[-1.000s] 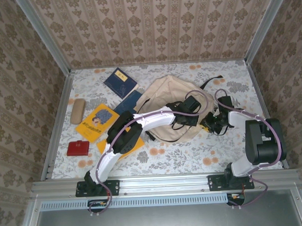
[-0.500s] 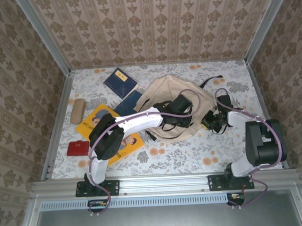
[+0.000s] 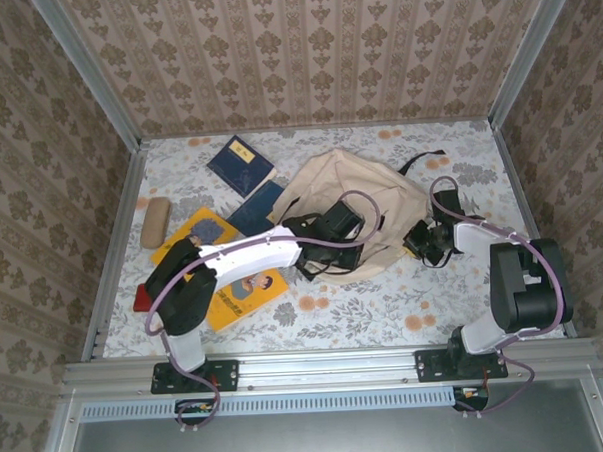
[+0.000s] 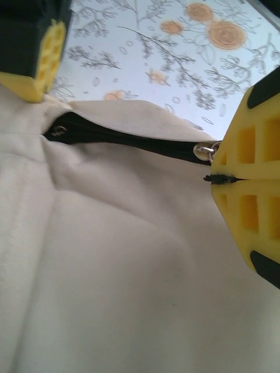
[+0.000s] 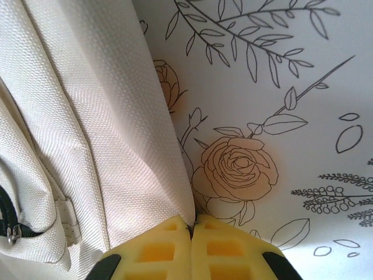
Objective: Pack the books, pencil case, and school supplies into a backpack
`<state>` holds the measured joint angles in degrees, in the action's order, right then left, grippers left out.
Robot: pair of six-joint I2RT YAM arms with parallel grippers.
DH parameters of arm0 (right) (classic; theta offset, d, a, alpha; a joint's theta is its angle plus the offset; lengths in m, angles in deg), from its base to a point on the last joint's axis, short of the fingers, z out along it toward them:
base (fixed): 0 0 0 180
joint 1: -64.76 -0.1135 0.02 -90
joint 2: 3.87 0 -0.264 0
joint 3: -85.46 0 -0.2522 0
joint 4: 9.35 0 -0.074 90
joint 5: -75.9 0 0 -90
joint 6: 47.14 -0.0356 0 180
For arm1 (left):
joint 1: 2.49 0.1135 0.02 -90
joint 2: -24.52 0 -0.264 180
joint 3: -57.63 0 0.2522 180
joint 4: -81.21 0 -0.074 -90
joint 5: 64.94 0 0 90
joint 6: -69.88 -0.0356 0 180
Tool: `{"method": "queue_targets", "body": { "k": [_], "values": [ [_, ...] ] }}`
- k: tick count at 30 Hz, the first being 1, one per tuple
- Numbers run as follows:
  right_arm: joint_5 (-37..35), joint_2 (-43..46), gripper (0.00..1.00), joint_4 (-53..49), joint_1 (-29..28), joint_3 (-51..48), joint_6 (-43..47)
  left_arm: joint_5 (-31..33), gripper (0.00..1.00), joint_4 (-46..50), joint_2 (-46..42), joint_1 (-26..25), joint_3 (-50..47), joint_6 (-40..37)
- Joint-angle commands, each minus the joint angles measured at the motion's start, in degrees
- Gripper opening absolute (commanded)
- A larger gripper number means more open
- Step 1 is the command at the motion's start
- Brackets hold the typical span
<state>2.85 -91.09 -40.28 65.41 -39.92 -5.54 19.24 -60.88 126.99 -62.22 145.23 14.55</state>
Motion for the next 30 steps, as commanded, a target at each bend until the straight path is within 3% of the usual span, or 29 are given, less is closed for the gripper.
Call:
{"method": "queue_targets", "body": {
  "k": [1,10,15,16,18,20,24,30],
  "values": [
    [-8.26,-1.06,0.0,-1.39,0.59,2.06,-0.65,-0.01,0.0,4.62,-4.58,1.92,-3.69,-0.94],
    [-11.66,-6.06,0.0,-1.01,0.67,7.47,2.01,0.52,0.0,2.59,-8.82,5.55,-9.84,-0.65],
    [-8.58,-4.85,0.0,-0.5,0.67,9.26,3.9,-1.52,0.0,-1.01,-7.58,6.6,-9.47,-1.61],
    [-7.66,-3.67,0.07,-0.85,0.67,9.22,4.13,-1.76,0.0,-1.38,-7.17,6.63,-8.95,-1.73],
    [-7.06,-0.01,0.38,-3.6,0.63,8.83,4.39,-2.16,0.0,-2.02,-6.13,6.55,-7.46,-2.15],
    [-6.99,3.87,0.53,-7.22,0.66,8.18,4.63,-2.86,0.0,-3.02,-5.55,6.56,-6.62,-2.42],
    [-1.46,12.08,0.57,-11.63,0.5,4.1,2.7,-4.0,0.0,-4.21,-4.62,6.6,-5.73,-2.93],
    [8.51,21.02,0.58,-8.2,-2.44,-5.26,-7.26,-4.72,0.0,-4.41,-4.07,6.55,-5.4,-3.72]
  ]
}}
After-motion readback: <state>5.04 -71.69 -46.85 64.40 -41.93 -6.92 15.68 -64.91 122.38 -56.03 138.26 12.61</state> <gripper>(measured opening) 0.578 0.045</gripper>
